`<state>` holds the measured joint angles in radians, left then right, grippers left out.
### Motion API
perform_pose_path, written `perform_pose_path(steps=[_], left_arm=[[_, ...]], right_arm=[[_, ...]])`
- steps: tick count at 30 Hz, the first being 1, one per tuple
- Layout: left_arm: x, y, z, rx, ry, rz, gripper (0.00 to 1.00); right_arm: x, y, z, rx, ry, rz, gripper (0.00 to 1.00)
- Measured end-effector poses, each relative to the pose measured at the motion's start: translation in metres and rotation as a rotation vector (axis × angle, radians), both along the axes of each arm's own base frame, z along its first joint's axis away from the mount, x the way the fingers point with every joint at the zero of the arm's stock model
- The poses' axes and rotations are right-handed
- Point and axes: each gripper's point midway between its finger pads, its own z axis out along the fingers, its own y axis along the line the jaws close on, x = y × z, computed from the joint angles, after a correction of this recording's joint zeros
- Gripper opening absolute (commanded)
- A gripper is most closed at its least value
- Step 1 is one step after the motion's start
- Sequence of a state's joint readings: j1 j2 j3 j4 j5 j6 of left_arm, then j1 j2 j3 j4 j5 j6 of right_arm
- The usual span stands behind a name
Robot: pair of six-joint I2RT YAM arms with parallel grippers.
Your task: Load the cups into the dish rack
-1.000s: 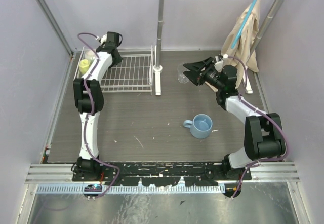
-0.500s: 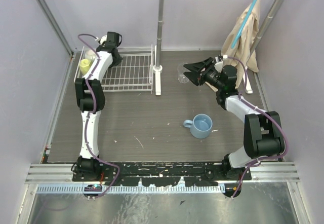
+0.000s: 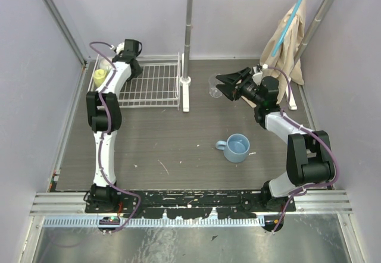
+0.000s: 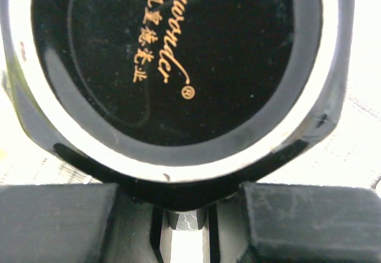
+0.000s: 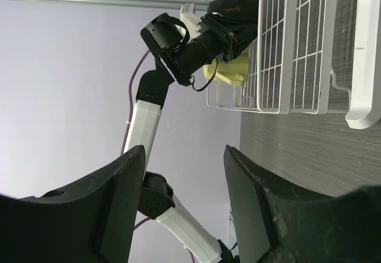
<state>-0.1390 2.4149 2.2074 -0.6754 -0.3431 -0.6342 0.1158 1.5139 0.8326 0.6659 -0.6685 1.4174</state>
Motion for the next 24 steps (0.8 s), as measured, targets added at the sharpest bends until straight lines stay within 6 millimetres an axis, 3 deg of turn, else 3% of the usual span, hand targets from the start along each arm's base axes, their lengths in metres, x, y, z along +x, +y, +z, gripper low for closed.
perform_pose_path(steps=[8,12,13,14,16,20,24], left_arm=[[-0.0082,0.0005,-0.0062,0.001,0.018,-0.006,0.03],[-0.0087,0.0012,-0.0065,0.000,0.020,-0.006,0.26],[-0.0088,0.0011,-0.0068,-0.001,0.020,-0.007,0.40],[-0.0088,0.0011,-0.0067,0.000,0.020,-0.007,0.47],[-0.0087,0.0009,-0.0076,-0.002,0.020,-0.009,0.56],[-0.0077,-0.0005,-0.0079,-0.005,0.014,-0.014,0.67],[-0.0079,-0.0002,-0.0072,-0.004,0.012,-0.017,0.68]], right_arm=[[0.0000,0.0000,0.0001,0.000,0.000,0.000,0.61],[0.0000,0.0000,0.0001,0.000,0.000,0.000,0.61],[0.0000,0.0000,0.0001,0.000,-0.001,0.000,0.61],[0.0000,0.0000,0.0002,0.000,-0.001,0.000,0.61],[0.0000,0.0000,0.0006,0.000,-0.003,0.000,0.61],[-0.0004,0.0003,0.0006,0.000,-0.004,0.003,0.61],[-0.0006,0.0003,-0.0020,-0.007,0.003,0.004,0.61]])
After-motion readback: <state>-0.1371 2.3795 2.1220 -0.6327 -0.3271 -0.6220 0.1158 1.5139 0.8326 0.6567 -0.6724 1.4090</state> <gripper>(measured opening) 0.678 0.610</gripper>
